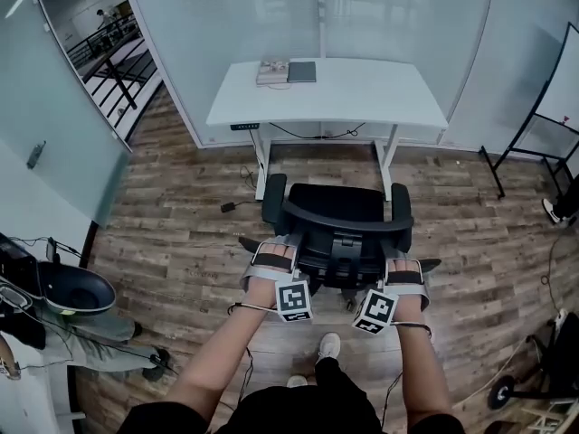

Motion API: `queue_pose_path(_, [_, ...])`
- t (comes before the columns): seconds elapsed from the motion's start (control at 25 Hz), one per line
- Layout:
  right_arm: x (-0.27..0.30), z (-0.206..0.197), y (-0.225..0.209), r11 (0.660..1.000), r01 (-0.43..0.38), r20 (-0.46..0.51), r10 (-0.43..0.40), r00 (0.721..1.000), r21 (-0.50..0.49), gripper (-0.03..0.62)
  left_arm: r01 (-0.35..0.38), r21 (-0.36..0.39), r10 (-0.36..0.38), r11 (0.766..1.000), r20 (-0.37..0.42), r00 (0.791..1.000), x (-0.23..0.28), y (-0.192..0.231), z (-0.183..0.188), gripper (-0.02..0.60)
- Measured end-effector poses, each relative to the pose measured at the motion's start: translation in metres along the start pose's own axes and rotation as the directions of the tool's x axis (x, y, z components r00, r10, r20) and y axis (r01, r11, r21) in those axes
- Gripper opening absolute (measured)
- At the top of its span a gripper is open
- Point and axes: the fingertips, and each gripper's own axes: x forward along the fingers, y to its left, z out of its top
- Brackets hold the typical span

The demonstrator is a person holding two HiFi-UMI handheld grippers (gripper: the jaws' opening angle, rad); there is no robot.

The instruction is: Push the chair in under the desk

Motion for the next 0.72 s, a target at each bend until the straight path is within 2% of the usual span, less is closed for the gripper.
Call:
queue_pose_path(0.12, [0.01, -0.001, 0.002, 1.0, 0.005, 0.002, -0.005, 1.0, -0.01, 0.526, -0.014, -0.002, 0.014, 1.0, -0.005, 1.0, 0.008, -0.003, -0.002, 0.483])
queue_pose_path(0.36, [0.044, 0.001, -0.037, 1.0, -0.014, 0.006, 0.014, 1.0, -0.017, 0.526, 0.007, -0.011, -0.008, 1.0, -0.019, 1.0, 0.043, 0.033, -0.009, 0.483])
queue_pose_path(0.72, [0.082, 0.0, -0.065, 0.999, -0.023, 0.029, 0.024, 0.999, -0.036, 0.526, 0.002, -0.03, -0.003, 1.0, -0.047, 0.999, 0.077, 0.056, -0.014, 0.482])
